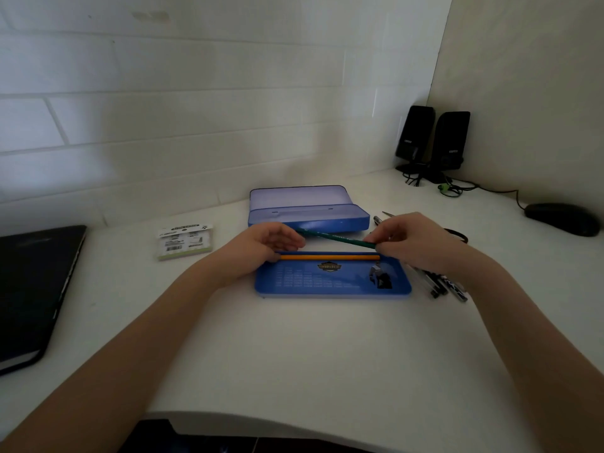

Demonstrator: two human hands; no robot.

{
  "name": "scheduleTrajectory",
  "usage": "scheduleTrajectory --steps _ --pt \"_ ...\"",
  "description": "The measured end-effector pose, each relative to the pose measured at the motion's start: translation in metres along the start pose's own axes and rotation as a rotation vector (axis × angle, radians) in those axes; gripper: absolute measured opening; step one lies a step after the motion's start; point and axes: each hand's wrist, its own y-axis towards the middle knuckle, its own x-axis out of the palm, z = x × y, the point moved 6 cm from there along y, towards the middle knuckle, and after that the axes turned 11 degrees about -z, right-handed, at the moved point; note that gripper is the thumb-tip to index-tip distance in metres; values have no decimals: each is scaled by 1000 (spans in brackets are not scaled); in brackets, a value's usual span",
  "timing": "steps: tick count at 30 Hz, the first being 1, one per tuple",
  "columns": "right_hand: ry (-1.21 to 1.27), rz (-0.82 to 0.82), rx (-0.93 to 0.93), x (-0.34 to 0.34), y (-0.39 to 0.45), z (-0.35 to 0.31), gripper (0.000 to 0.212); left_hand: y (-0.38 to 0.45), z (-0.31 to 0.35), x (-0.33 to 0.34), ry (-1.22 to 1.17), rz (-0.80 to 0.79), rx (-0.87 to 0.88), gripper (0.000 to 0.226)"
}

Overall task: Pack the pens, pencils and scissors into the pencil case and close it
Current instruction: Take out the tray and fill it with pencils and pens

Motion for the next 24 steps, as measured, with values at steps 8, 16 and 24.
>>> scheduleTrajectory --steps 8,16,24 --pt "18 -108 -29 9 -5 -5 20 1 -2 -1 -164 30 -22 62" --pt "-154 47 -186 39 2 -27 10 -4 4 6 19 21 7 26" --pt "-260 149 -219 46 11 -28 6 -6 12 8 137 40 54 33"
